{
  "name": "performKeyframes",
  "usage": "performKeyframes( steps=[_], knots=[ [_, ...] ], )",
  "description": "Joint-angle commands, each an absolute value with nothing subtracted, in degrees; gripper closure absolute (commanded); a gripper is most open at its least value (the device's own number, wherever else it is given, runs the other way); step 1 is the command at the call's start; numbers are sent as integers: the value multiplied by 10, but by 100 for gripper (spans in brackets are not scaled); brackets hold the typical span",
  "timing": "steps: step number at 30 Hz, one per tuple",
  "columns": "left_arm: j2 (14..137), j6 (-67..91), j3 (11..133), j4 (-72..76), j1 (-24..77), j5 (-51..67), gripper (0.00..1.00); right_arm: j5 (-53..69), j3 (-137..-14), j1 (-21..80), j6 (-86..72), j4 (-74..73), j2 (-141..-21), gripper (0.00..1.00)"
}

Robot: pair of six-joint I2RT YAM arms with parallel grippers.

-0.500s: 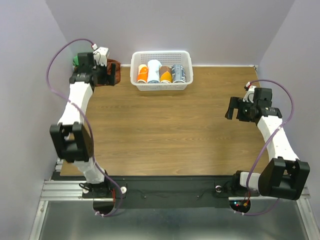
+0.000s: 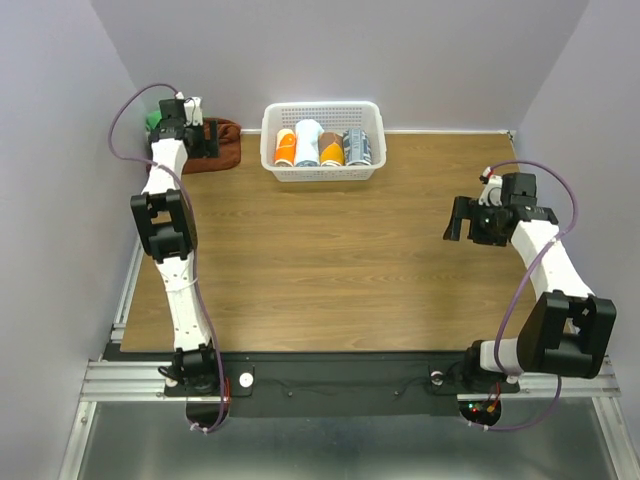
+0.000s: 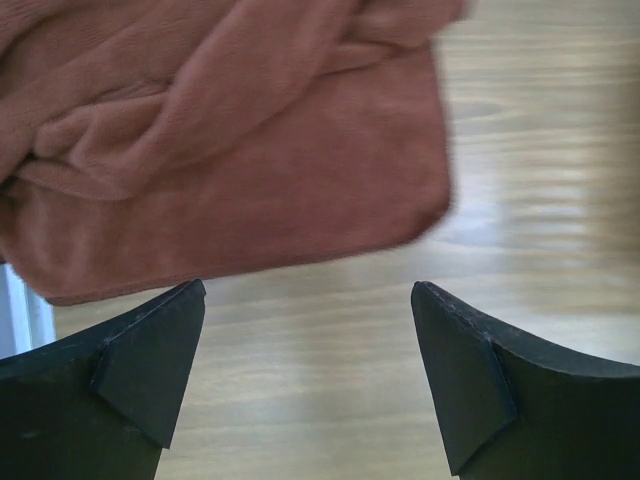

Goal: Roll the towels
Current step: Grab a towel with the left arm

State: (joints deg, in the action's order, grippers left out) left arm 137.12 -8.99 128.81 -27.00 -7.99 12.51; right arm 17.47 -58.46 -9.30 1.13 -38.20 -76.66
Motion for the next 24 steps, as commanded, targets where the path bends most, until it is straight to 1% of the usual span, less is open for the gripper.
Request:
performKeyframes(
  steps=[1, 5, 9, 22, 23, 24],
  knots=[
    [1366, -69, 1314, -195, -100, 77, 4, 192, -608, -93, 23, -386, -775, 0],
    [1384, -51, 1308, -144, -118, 61, 1, 196, -605, -93, 25, -387, -783, 0],
    [1415, -13, 1326, -106, -144, 111, 1, 195, -602, -93, 26, -387, -791, 0],
    [1475, 18, 1382, -55, -146, 155, 1, 166, -619, -93, 27, -392, -831, 0],
    [1477, 20, 1384, -49, -146, 152, 2, 164, -620, -93, 26, -393, -837, 0],
    [1483, 26, 1392, -46, -146, 144, 7, 163, -622, -93, 25, -395, -838, 0]
  ],
)
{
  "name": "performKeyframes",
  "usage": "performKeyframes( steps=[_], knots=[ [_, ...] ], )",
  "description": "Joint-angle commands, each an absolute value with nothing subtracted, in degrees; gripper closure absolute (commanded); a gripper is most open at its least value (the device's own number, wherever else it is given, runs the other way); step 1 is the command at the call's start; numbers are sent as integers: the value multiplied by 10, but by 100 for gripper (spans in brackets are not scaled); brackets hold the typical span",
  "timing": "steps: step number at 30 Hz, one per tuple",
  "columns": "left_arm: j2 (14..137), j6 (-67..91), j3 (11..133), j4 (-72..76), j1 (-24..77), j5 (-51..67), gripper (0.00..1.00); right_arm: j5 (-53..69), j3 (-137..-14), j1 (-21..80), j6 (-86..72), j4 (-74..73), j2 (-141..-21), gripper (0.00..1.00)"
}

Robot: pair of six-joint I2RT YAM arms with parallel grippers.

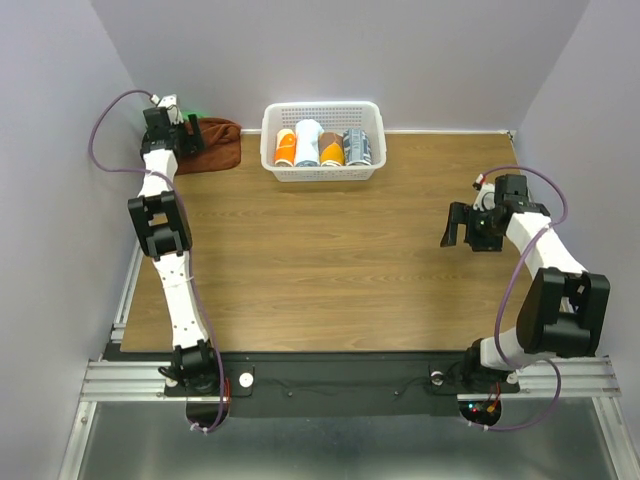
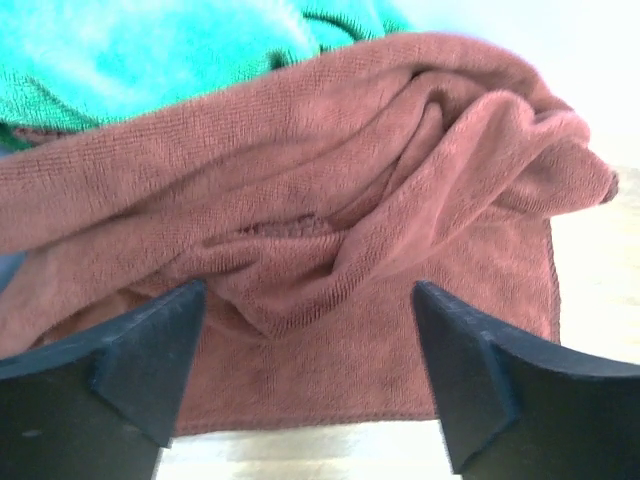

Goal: Roll the towels
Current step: Grab a towel with the left arm

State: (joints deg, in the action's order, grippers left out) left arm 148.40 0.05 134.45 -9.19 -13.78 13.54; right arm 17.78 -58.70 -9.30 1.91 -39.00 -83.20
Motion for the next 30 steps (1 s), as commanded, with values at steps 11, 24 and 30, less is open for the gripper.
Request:
performKeyframes(
  steps=[11, 24, 30],
  knots=[
    [1485, 51, 1406, -7, -146, 194, 90, 144, -628, -93, 27, -401, -835, 0],
    [1173, 74, 1346, 1, -146, 311, 100, 194, -640, -93, 33, -400, -812, 0],
    [1016, 39, 1304, -89, -146, 376, 100, 233, -649, -93, 34, -401, -782, 0]
  ],
)
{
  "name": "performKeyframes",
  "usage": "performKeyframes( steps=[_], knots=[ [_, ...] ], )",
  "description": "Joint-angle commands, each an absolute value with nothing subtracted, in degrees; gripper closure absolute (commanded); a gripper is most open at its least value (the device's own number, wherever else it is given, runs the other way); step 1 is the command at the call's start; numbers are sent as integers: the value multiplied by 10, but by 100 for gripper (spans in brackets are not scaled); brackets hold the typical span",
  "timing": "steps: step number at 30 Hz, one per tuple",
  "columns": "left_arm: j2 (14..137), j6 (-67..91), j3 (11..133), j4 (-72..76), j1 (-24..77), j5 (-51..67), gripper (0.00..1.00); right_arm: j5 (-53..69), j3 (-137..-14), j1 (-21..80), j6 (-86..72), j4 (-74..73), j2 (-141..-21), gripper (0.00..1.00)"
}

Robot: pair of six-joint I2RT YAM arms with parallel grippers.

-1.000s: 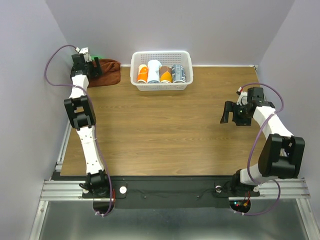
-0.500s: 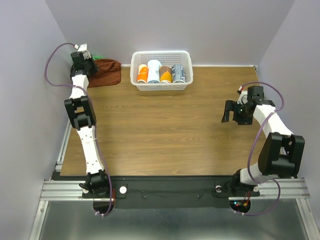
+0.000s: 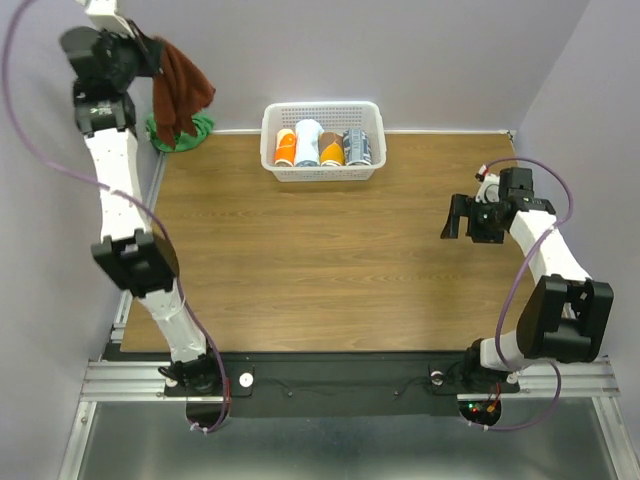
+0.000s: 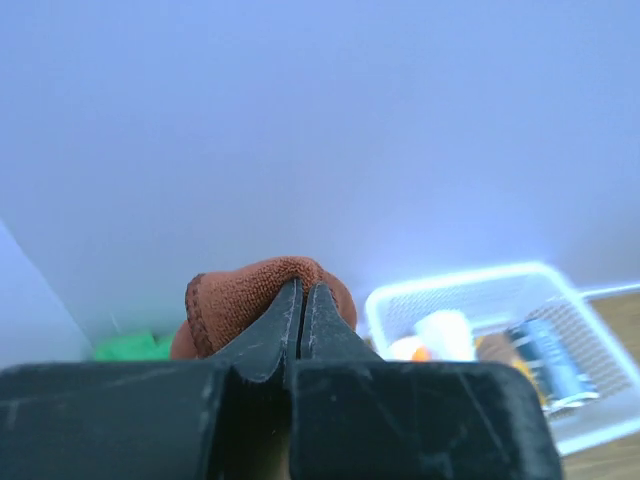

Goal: Roll the towels
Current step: Grab a towel with the left arm, then move the towel to the center of the board

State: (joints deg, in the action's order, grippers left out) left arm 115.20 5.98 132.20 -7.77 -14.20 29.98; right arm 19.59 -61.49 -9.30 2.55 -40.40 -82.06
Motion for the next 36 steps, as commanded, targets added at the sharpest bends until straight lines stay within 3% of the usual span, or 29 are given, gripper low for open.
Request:
performKeyframes(
  steps=[1, 13, 17, 22, 29, 36],
  knots=[
    [995, 36, 1292, -93, -146, 390, 100, 233, -650, -93, 33, -401, -779, 0],
    [687, -51, 1000, -129, -108, 591, 100, 272, -678, -93, 32, -411, -756, 0],
    [632, -160, 925, -207, -44, 584, 100, 279, -679, -93, 33, -415, -755, 0],
    [640, -179, 852, -251, 103, 535, 100, 287, -683, -93, 33, -417, -770, 0],
    [729, -195, 928, -263, 284, 501, 100, 287, -689, -94, 33, -418, -773, 0],
    [800, -199, 1061, -316, 316, 545, 100, 280, -687, -93, 35, -422, -770, 0]
  ],
)
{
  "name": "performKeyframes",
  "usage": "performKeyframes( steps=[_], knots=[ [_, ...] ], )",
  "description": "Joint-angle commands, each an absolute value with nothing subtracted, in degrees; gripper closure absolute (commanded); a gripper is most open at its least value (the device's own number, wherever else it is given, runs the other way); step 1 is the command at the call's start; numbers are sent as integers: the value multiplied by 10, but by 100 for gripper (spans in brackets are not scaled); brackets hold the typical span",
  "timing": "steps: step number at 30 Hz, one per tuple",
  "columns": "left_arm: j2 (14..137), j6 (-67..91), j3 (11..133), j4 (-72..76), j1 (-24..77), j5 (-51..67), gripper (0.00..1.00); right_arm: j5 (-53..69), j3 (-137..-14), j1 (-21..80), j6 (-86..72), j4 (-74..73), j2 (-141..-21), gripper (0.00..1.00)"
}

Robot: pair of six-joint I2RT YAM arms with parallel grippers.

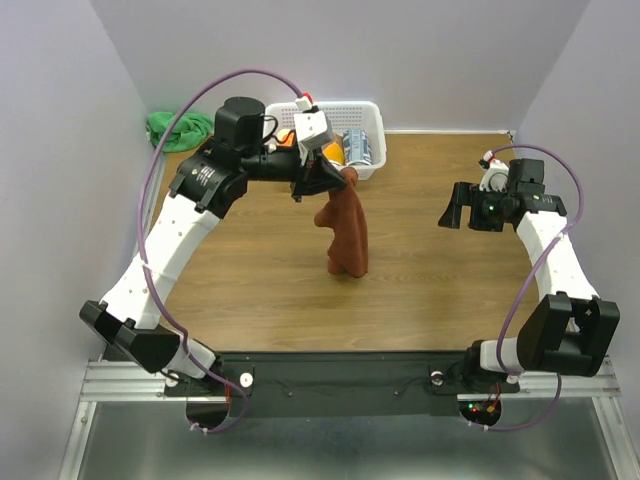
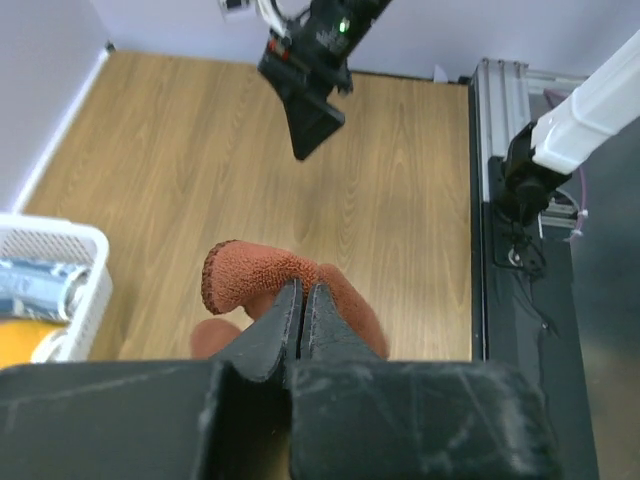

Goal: Roll the towels
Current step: Move the towel to the center of the board

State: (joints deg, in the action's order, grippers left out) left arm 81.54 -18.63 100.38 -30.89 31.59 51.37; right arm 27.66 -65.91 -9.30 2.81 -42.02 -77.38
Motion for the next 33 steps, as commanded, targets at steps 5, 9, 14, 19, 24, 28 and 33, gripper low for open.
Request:
performKeyframes(
  steps=[5, 9, 14, 19, 24, 28, 33],
  knots=[
    [773, -247, 993, -346, 316, 484, 100, 285, -680, -93, 42, -422, -775, 0],
    [762, -300, 869, -359, 315, 401, 100, 297, -672, -93, 49, -422, -794, 0],
    [785, -323, 760, -351, 316, 304, 100, 339, -657, -93, 75, -430, -808, 9],
    [830, -288, 745, -297, 312, 217, 100, 395, -636, -86, 119, -455, -821, 22],
    [887, -244, 737, -276, 275, 178, 93, 355, -611, -25, 178, -470, -836, 24],
    [907, -222, 743, -273, 233, 222, 58, 307, -593, 44, 202, -464, -849, 26],
    [889, -229, 751, -297, 150, 328, 38, 257, -579, 113, 224, -447, -885, 27]
  ],
)
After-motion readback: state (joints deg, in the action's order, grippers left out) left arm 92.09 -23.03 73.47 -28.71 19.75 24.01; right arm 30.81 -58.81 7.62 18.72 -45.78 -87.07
